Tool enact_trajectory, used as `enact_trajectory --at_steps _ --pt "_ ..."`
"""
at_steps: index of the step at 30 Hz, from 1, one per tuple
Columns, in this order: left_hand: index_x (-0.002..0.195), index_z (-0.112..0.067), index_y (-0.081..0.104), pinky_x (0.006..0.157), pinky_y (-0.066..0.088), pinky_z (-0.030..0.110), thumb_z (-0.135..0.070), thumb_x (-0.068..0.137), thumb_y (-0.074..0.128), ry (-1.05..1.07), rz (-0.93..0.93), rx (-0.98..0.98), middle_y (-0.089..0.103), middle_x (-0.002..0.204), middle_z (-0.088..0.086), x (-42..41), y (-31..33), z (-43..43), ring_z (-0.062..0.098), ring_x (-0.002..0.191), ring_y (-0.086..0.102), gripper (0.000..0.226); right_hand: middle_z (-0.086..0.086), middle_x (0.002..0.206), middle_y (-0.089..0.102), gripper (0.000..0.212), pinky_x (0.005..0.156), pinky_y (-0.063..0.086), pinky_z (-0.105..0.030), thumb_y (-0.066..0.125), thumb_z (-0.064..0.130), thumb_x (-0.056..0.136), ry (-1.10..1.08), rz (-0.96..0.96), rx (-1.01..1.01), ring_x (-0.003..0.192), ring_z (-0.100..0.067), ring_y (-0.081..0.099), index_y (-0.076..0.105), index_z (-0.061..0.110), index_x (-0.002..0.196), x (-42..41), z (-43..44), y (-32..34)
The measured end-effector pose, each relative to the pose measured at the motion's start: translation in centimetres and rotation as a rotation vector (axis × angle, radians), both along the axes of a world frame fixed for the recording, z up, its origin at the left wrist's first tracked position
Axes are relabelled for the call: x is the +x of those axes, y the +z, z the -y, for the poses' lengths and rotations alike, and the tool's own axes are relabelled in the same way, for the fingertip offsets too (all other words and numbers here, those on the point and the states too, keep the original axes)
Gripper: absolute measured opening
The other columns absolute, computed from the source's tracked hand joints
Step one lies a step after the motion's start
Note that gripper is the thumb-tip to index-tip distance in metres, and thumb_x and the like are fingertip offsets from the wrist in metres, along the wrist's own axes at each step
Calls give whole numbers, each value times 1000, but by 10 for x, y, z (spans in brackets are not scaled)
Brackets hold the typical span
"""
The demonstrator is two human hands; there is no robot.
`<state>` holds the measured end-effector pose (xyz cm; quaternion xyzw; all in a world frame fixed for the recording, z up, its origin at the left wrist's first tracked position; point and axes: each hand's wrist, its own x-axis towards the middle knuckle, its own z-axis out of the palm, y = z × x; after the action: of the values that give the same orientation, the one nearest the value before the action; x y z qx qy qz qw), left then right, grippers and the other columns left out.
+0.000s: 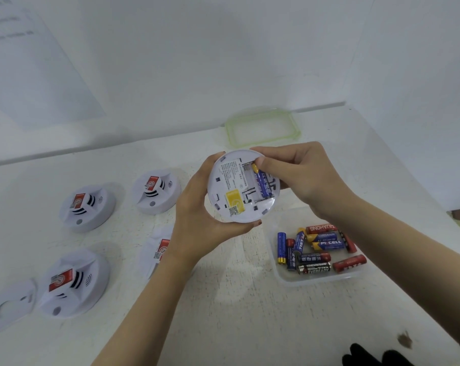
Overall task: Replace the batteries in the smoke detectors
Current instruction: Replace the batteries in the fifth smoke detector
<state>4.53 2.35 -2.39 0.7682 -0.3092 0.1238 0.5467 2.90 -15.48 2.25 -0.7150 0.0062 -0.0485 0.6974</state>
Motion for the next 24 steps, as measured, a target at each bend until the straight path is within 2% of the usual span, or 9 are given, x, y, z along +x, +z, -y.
enact_trajectory --at_steps 5,9,11,14,16,18,21,24 --pt "128 -8 45 92 46 16 -19 56 89 21 3 -11 56 122 -4 0 2 1 6 114 55 86 1 96 73 21 76 57 -28 58 7 91 41 52 -67 89 -12 70 69 11 109 4 0 -1" --pt "126 -9 48 88 47 15 -18 55 92 77 -5 0 58 119 -6 3 5 -1 6 112 57 84 5 99 72 22 69 56 -22 50 20 96 87 -97 -38 81 -11 70 68 17 108 16 3 2" --pt "125 -12 48 87 46 13 -24 55 90 113 0 16 58 119 -10 4 6 -4 4 112 57 82 8 106 69 24 69 54 -20 50 24 95 61 -148 -236 84 -10 68 67 20 112 29 10 -6" --pt "124 -16 48 87 46 14 -34 56 88 137 -4 15 57 118 -15 6 6 -8 2 111 56 81 4 108 68 28 75 44 -20 58 28 90 160 -224 -762 84 -6 60 66 20 116 49 24 -19" --pt "124 -20 47 87 47 15 -39 56 85 149 -11 15 56 118 -18 8 6 -11 2 111 56 80 2 103 68 32 75 40 -20 66 30 84 251 -290 -926 83 -6 58 67 18 113 56 25 -26" --pt "123 -23 46 87 47 13 -42 56 83 154 -10 23 55 117 -21 9 6 -12 -1 111 55 79 4 94 68 27 68 45 -21 72 27 79 280 -302 -956 77 -5 58 71 17 103 58 19 -28" --pt "125 -20 46 88 46 12 -41 57 83 145 -9 27 54 118 -23 11 4 -13 -3 112 54 81 2 88 65 23 69 51 -25 76 18 73 260 -307 -953 74 -10 59 67 15 94 61 15 -30" --pt "126 -13 48 89 45 12 -41 57 84 141 -16 39 56 119 -14 13 1 -13 -1 112 55 82 -5 84 68 25 65 56 -30 75 9 74 256 -323 -787 65 -14 66 59 13 94 59 18 -27"
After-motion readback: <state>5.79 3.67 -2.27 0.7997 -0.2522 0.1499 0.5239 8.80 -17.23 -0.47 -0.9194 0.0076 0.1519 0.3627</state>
